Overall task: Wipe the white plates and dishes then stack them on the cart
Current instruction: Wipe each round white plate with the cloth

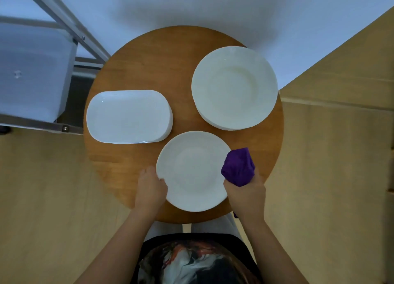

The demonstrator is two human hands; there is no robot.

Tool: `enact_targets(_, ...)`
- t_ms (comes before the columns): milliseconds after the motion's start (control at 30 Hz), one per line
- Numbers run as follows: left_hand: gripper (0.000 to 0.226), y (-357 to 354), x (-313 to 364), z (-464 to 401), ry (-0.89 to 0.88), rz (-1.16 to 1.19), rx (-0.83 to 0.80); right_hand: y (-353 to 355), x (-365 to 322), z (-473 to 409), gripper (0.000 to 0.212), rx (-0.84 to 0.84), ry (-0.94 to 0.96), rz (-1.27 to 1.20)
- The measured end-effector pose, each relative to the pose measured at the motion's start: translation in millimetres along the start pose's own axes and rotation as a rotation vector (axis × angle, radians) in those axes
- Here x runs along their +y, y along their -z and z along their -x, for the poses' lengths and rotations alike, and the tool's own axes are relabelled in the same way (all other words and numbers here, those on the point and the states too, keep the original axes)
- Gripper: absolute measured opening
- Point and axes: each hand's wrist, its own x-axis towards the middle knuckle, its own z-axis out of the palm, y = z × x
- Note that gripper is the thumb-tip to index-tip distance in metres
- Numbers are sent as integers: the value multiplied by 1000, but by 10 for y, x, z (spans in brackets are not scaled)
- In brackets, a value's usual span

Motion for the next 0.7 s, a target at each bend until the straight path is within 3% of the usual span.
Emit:
enact_targets(200,18,71,167,30,65,-274,-55,38,-268,-117,48,-106,115,-130)
enact_targets(300,26,163,447,63,7,-356,35,93,-394,-233,46,-202,107,-138)
enact_targets(433,33,258,1037,1,-206,-35,46,156,-555,-396,50,-151,127,-151)
enact_targets(500,35,266,1363,-112,-189,146,-51,194,-625,-495,46,-117,150,-174)
enact_targets(600,49,251,1719,-337,-127,118,-89,258,-727,-637,47,-67,175,-190)
enact_targets(700,40,250,1819,-517,-40,157,-161,326,-787,-784,46,-17,190,-210)
